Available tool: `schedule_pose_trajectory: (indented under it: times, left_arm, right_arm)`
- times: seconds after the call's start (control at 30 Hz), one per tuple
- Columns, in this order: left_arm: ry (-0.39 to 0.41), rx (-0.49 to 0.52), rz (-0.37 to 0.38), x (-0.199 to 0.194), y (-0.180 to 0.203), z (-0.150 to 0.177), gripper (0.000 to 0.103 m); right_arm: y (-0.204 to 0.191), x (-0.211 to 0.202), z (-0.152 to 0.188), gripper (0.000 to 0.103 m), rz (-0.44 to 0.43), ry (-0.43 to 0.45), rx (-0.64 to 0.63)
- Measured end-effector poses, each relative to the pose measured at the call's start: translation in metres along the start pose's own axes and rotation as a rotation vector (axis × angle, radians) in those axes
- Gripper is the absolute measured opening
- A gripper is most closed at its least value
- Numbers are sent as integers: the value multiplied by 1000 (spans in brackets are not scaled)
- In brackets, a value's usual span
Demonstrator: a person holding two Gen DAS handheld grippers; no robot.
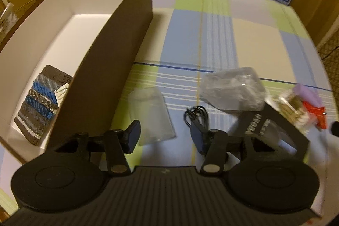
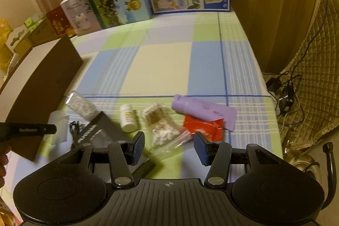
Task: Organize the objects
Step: 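Grasp clear plastic cup with left tool while right tool grasps black cable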
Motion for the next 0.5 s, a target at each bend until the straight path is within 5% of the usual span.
schedule_pose_trajectory:
  times: [0.5]
  left_arm:
    - [-70, 6, -149, 55, -10, -3, 43]
  right_arm:
    - [27, 16, -11, 49, 8, -20, 32]
Point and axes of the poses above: each gripper's, at about its wrist camera, not at the fingertips, and x roughly the way its jaws point, y to its right, z to its underside, the point moved 10 cm from there along x, roughly the way its jaws point, and after that the axes turned 5 degrees about x, right-handed, at the moved point
